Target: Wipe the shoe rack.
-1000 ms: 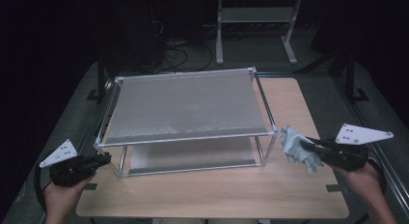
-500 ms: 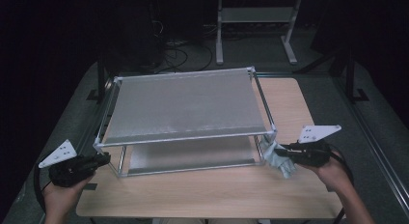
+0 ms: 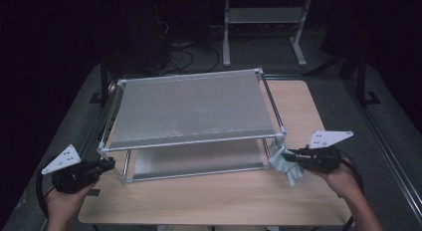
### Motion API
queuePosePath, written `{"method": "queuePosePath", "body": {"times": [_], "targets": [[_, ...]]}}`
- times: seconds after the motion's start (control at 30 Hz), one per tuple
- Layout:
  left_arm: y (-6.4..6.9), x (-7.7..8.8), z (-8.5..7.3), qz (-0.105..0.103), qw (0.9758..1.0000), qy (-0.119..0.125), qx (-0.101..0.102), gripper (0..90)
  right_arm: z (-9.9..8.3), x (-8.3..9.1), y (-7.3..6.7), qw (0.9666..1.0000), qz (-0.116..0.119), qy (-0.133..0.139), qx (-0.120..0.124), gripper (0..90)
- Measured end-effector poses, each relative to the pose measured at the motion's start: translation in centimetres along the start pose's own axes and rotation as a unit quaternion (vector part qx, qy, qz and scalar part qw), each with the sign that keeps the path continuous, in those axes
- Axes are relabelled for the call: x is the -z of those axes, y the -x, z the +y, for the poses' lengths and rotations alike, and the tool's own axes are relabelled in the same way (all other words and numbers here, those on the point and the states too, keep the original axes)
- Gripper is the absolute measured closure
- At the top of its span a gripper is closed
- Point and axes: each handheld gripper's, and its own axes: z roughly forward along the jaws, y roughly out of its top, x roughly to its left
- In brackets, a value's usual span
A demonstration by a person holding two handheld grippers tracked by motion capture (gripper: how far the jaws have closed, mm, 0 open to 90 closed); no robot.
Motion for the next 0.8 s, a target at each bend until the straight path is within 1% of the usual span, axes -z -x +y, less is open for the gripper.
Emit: {"method": "queuePosePath", "body": {"times": [0.1,0.17,0.23,0.3,0.4,0.43,0.47,0.53,0.63,0.67,0.73,0.77,0.8], "targets": [[0.0,-0.1,0.0,-0.001,1.0,0.0,-0.001,80.6,-1.8,-2.1,0.3,0.9997,0.001,-0.013,-0.02,82.5],[0.1,-0.1,0.1,-0.001,1.0,-0.002,-0.004,80.6,-2.5,-2.9,0.3,0.9993,0.002,-0.021,-0.03,82.6],[0.1,-0.1,0.1,-0.003,1.0,-0.002,-0.004,80.7,-2.5,-3.0,0.3,0.9993,0.001,-0.025,-0.028,82.6],[0.1,-0.2,0.1,-0.003,1.0,-0.001,-0.004,80.6,-1.7,-2.2,0.2,0.9996,-0.001,-0.02,-0.021,82.8],[0.2,-0.3,0.1,-0.002,1.0,0.001,-0.005,80.6,0.0,-0.6,0.0,0.9999,-0.009,0.009,-0.006,83.8],[0.3,-0.4,0.2,-0.004,1.0,0.0,-0.006,80.6,0.3,-0.3,-0.1,0.9998,-0.011,0.014,-0.005,84.4],[0.3,-0.4,0.2,-0.004,1.0,0.0,-0.006,80.7,0.5,-0.3,0.0,0.9998,-0.015,0.013,-0.001,84.5],[0.4,-0.4,0.2,-0.003,0.9999,-0.002,-0.01,80.8,0.0,-1.0,0.1,0.9999,-0.012,0.008,-0.008,84.7],[0.4,-0.4,0.2,-0.005,0.9999,-0.002,-0.009,80.7,-1.5,-2.9,0.4,0.9995,-0.009,-0.013,-0.025,85.2],[0.4,-0.4,0.2,-0.005,0.9999,-0.002,-0.009,80.7,-1.5,-2.9,0.4,0.9995,-0.009,-0.013,-0.025,85.2],[0.4,-0.4,0.3,-0.005,0.9999,-0.003,-0.011,80.8,-2.3,-3.6,0.7,0.9991,-0.01,-0.017,-0.036,85.0],[0.4,-0.4,0.3,-0.006,0.9999,-0.004,-0.012,80.8,-2.6,-3.9,0.7,0.9988,-0.011,-0.027,-0.039,76.6],[0.3,-0.4,0.3,-0.007,0.9999,-0.004,-0.012,80.8,-2.6,-3.9,0.7,0.9986,-0.009,-0.029,-0.043,69.7]]}}
